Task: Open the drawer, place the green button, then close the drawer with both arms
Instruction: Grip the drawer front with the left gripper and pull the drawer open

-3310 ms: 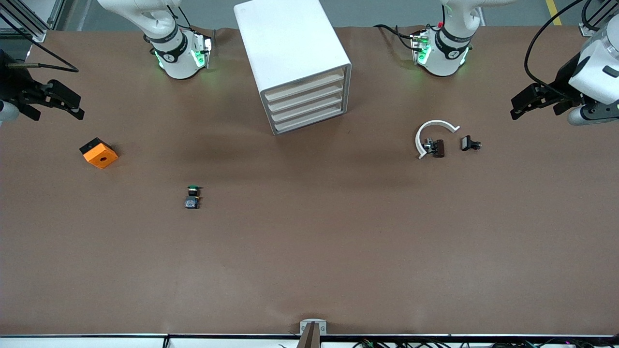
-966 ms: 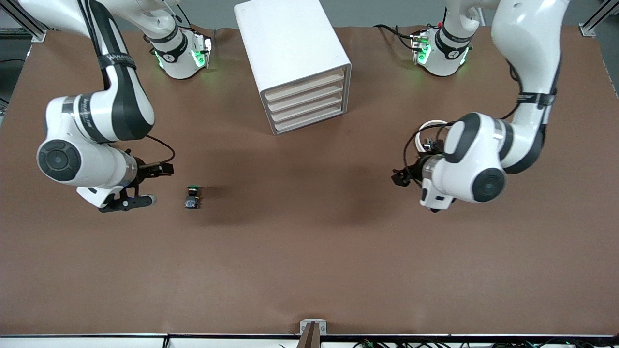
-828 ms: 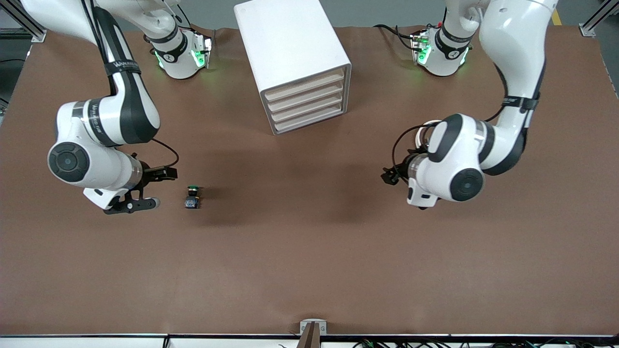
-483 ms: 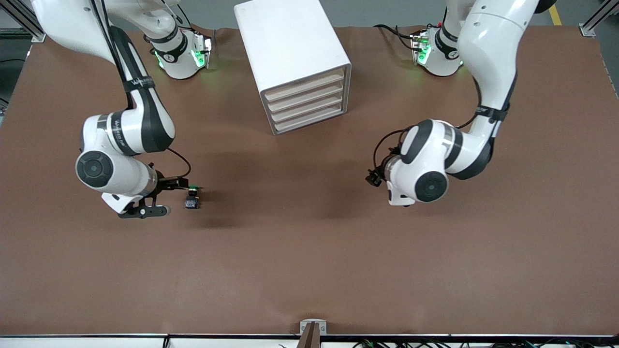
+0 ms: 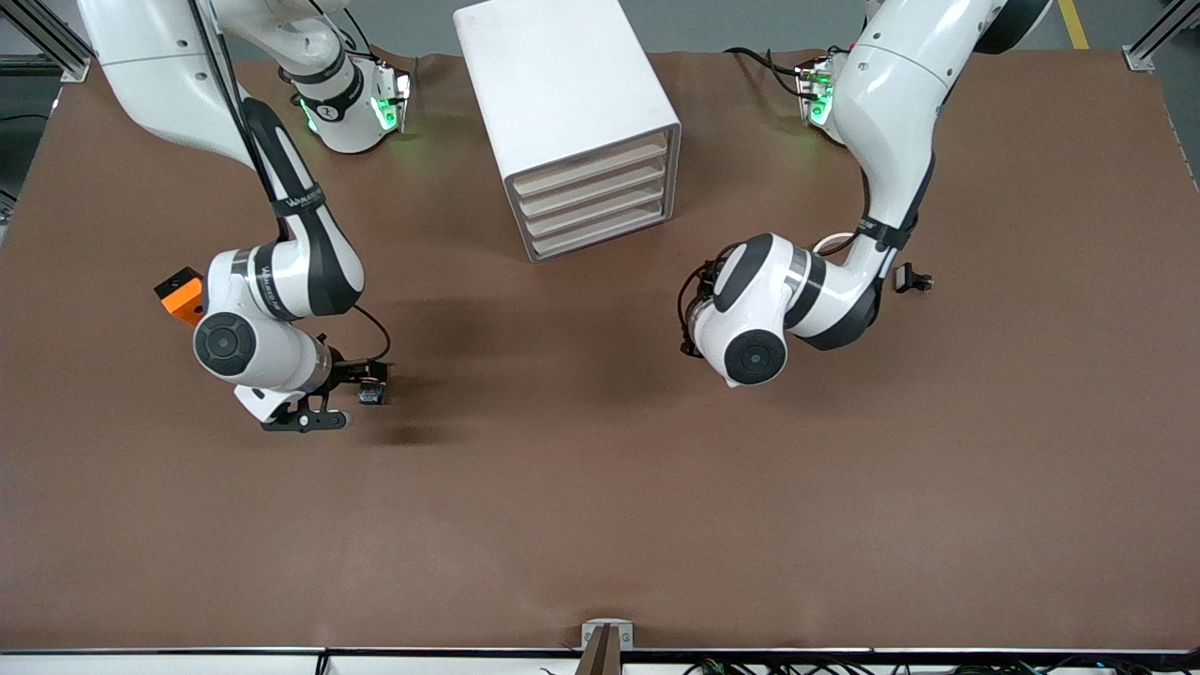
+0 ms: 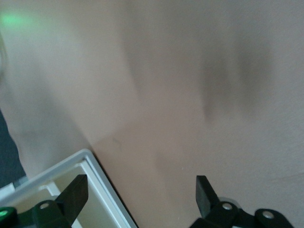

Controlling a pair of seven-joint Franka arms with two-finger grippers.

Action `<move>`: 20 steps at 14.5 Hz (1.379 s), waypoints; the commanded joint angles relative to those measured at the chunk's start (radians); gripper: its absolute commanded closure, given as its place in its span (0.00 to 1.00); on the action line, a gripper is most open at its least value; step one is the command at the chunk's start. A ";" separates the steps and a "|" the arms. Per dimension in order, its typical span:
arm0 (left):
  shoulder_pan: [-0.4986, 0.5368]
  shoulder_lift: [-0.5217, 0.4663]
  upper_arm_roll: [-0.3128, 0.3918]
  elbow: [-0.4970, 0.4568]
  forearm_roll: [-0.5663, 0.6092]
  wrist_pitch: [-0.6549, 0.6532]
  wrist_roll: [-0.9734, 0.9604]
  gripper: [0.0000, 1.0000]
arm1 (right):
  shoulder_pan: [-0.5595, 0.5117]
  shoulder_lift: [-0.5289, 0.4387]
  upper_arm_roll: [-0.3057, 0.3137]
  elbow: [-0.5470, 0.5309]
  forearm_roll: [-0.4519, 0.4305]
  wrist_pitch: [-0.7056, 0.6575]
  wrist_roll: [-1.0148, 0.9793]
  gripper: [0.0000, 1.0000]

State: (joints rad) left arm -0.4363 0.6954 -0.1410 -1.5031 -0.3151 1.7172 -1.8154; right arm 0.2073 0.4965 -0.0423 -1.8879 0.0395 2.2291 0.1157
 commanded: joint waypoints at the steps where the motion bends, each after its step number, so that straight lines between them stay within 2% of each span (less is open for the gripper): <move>1: -0.030 0.015 0.004 0.015 -0.115 -0.021 -0.032 0.00 | 0.000 0.022 0.002 -0.013 0.016 0.062 0.015 0.00; 5: -0.057 0.065 0.004 0.015 -0.290 -0.033 -0.044 0.00 | 0.006 0.059 0.004 -0.017 0.043 0.115 0.018 0.00; 8: -0.099 0.101 0.006 0.021 -0.376 -0.033 -0.186 0.00 | 0.012 0.073 0.002 -0.019 0.051 0.116 0.018 0.00; 10: -0.107 0.113 0.006 0.017 -0.427 -0.037 -0.211 0.00 | 0.012 0.073 0.002 -0.020 0.051 0.116 0.016 0.00; 12: -0.139 0.133 0.006 0.018 -0.475 -0.050 -0.237 0.00 | 0.012 0.073 0.002 -0.025 0.051 0.116 0.016 0.33; 14: -0.151 0.154 0.006 0.021 -0.512 -0.048 -0.280 0.00 | 0.012 0.073 0.002 -0.027 0.051 0.116 0.016 0.57; 15: -0.151 0.161 0.006 0.020 -0.516 -0.050 -0.294 0.00 | 0.012 0.073 0.002 -0.027 0.051 0.115 0.016 0.66; 17: -0.138 0.176 0.006 0.020 -0.525 -0.086 -0.323 0.00 | 0.012 0.071 0.002 -0.027 0.051 0.112 0.016 0.78; 20: -0.139 0.197 0.008 0.020 -0.541 -0.120 -0.389 0.00 | 0.012 0.068 0.002 -0.027 0.051 0.106 0.018 0.82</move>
State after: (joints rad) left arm -0.5759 0.8709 -0.1371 -1.5034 -0.8321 1.6272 -2.1601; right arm 0.2134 0.5744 -0.0386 -1.9039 0.0774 2.3370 0.1225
